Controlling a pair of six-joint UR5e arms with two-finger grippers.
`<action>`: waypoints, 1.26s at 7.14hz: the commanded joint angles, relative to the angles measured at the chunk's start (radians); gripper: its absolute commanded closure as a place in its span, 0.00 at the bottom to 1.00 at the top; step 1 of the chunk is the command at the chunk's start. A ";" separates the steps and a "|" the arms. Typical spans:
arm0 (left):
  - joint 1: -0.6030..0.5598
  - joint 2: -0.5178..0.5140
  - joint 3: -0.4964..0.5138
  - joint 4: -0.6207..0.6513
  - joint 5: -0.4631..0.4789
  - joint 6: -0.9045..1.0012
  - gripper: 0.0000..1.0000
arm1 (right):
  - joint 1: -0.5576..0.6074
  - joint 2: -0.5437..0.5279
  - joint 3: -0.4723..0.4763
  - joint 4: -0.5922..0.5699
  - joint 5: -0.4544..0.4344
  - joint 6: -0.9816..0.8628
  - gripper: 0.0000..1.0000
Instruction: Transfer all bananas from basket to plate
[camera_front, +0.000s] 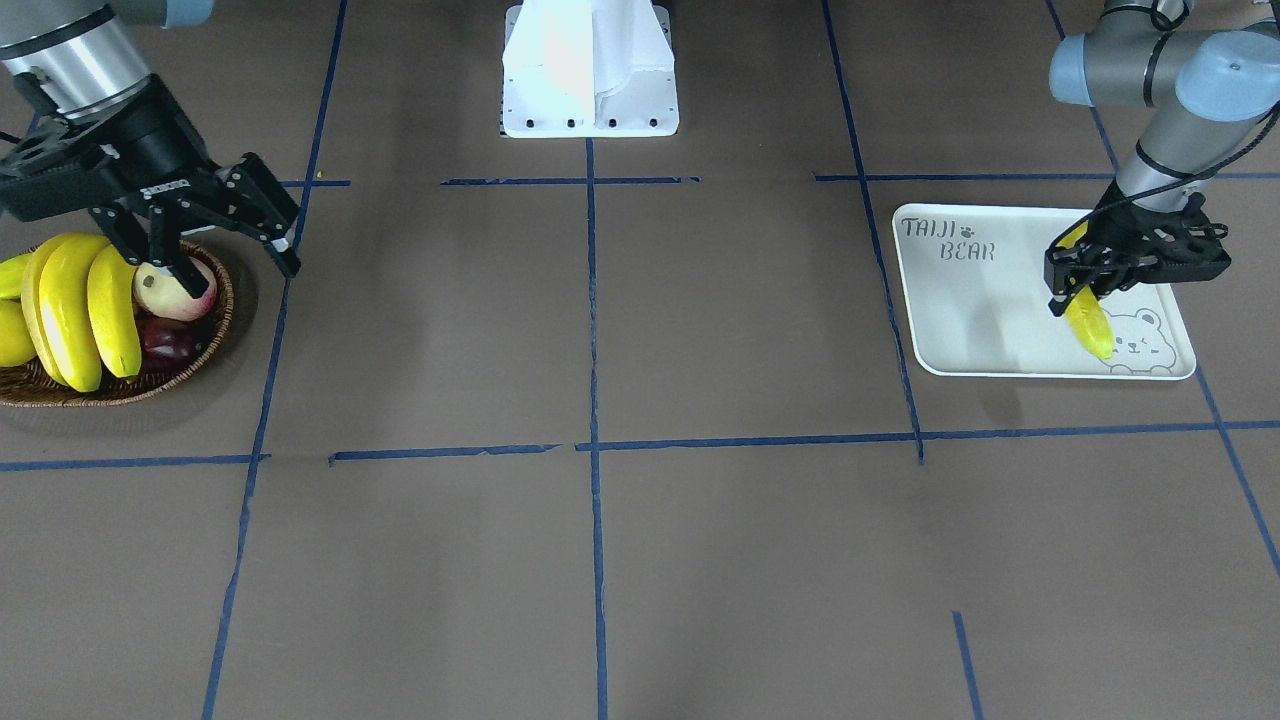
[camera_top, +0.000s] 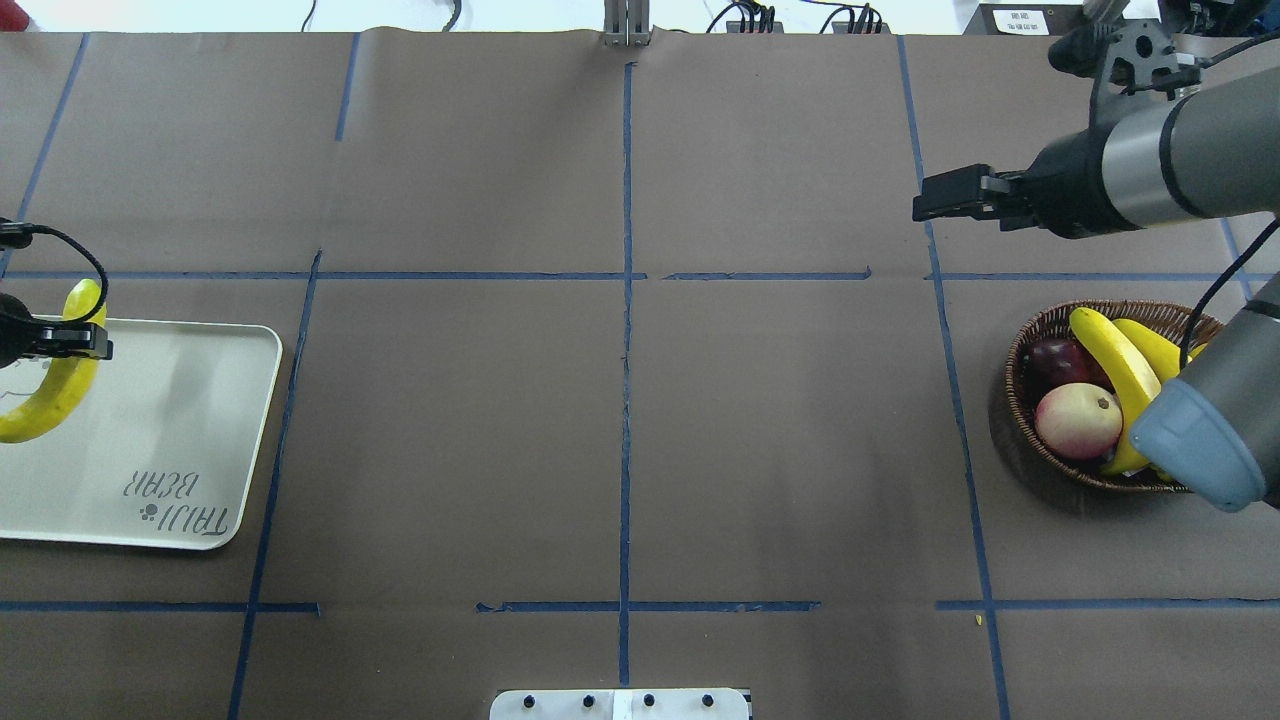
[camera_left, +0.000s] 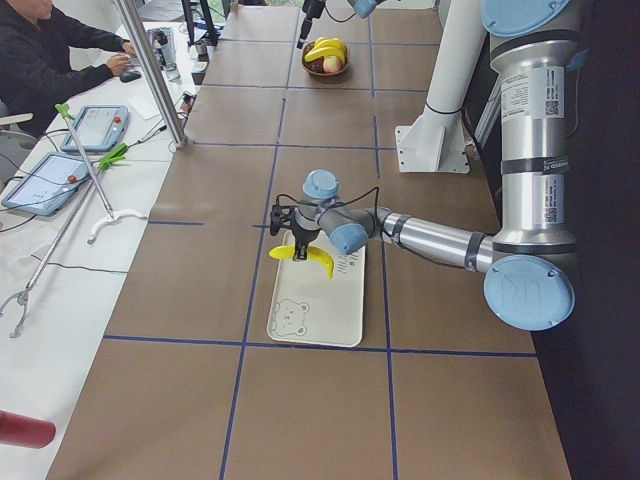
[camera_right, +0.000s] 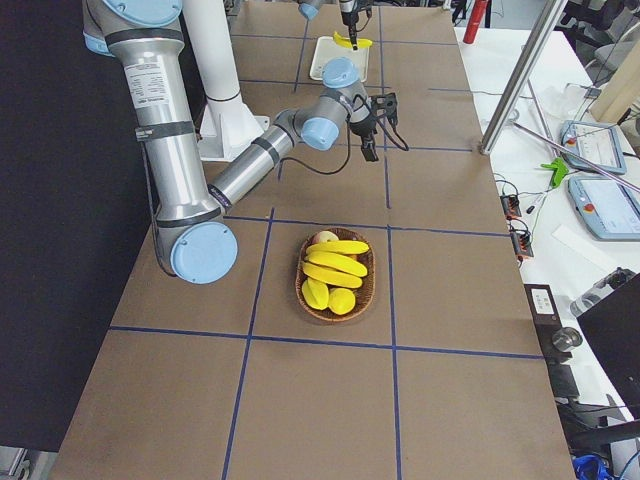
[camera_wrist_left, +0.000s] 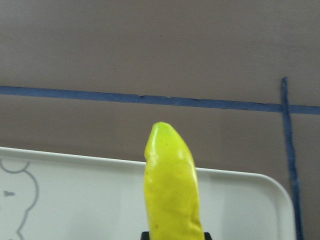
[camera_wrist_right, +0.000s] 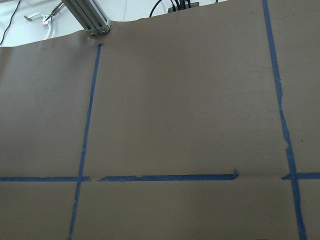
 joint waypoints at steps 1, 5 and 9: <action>-0.022 0.016 0.116 -0.090 -0.001 0.083 0.72 | 0.075 -0.035 -0.016 0.003 0.081 -0.077 0.00; -0.075 0.028 0.138 -0.179 -0.083 0.073 0.00 | 0.116 -0.085 -0.018 -0.006 0.140 -0.182 0.00; -0.294 -0.028 0.084 -0.123 -0.425 0.077 0.00 | 0.181 -0.385 -0.030 0.068 0.190 -0.493 0.00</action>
